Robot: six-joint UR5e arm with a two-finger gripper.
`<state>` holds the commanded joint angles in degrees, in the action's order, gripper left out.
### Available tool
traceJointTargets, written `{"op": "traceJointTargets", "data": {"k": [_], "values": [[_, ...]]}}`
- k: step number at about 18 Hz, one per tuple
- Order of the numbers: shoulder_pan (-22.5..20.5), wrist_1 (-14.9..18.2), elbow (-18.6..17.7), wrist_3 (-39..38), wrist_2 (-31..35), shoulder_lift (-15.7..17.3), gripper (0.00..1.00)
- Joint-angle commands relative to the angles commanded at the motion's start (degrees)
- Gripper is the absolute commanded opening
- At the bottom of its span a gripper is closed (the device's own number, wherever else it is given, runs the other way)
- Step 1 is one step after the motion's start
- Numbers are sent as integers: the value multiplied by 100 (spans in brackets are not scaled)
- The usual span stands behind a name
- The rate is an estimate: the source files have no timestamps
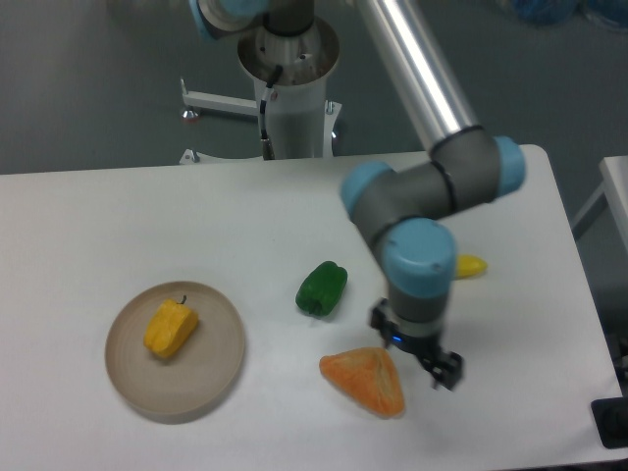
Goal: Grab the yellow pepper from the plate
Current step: 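Move the open gripper over the yellow pepper on the plate, then lower the gripper onto the yellow pepper and close on it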
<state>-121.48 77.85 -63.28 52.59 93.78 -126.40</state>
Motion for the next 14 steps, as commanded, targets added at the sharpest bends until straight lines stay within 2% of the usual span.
{"op": "traceJointTargets", "data": {"k": [2,5,7,10,12,14], "values": [[246,274,-97,-554,-35,176,100],[606,258,-430,-1319,-88,413,100],[835,135,-694,-1802,-175,545,100],[1126,38,-896,-2339,-465,555,100],[1301,-251,-1010,-2621,-518,546,100],[1363,-698,-1273,-2684,-527,555,100]]}}
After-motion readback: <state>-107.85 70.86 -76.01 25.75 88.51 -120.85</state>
